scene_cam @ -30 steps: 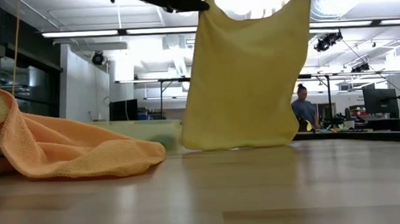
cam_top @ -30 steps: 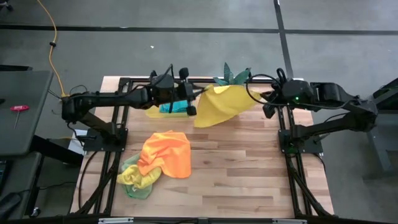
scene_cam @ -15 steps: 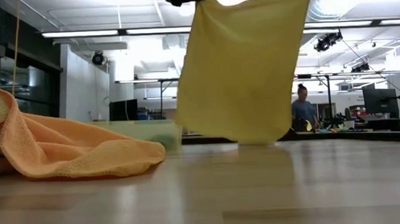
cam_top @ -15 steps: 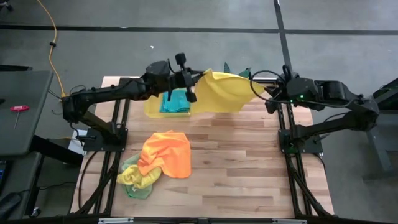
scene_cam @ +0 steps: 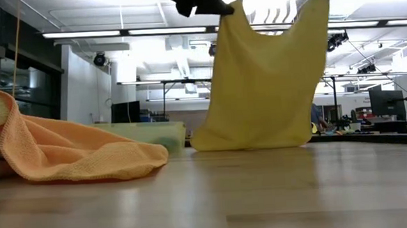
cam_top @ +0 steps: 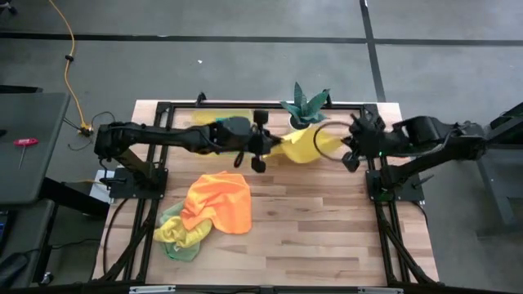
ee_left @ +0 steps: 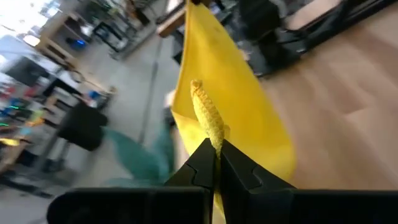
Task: Fold microfiber towels
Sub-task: Fold the right yellow microfiber cloth
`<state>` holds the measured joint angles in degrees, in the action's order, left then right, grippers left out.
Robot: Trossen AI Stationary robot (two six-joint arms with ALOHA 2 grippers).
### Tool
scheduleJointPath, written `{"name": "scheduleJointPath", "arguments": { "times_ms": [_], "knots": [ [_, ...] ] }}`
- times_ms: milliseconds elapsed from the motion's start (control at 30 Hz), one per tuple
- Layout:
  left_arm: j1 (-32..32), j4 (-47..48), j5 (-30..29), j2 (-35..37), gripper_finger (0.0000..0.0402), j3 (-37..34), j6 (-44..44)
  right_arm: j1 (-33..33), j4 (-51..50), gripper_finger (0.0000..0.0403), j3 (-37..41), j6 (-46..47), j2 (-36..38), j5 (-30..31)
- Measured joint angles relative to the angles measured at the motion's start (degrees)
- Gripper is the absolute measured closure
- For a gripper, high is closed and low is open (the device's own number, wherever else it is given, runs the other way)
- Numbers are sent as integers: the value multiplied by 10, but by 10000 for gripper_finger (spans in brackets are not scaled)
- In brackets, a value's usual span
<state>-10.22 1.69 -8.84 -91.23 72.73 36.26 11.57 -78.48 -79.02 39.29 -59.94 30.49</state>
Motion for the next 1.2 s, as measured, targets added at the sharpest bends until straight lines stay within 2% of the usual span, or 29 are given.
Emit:
{"name": "scheduleJointPath", "arguments": {
  "times_ms": [200, 367, 567, 767, 933, 1200],
  "knots": [
    [56, 11, 12, -22, 401, -5, -125, 75, -20, 403, 12, 97, -41, -22],
    [108, -38, 12, -39, 401, -57, -244, 131, -9, 403, 63, 189, -74, -62],
    [162, -124, 4, -65, 401, -118, -379, 191, 90, 403, 150, 296, -91, -108],
    [202, -136, -17, -108, 401, -123, -486, 236, 200, 403, 234, 389, -92, -139],
    [218, -140, -11, -142, 401, -123, -587, 257, 246, 403, 272, 429, -92, -203],
    [238, -146, 27, -171, 402, -123, -728, 268, 261, 403, 284, 424, -92, -326]
  ]
}}
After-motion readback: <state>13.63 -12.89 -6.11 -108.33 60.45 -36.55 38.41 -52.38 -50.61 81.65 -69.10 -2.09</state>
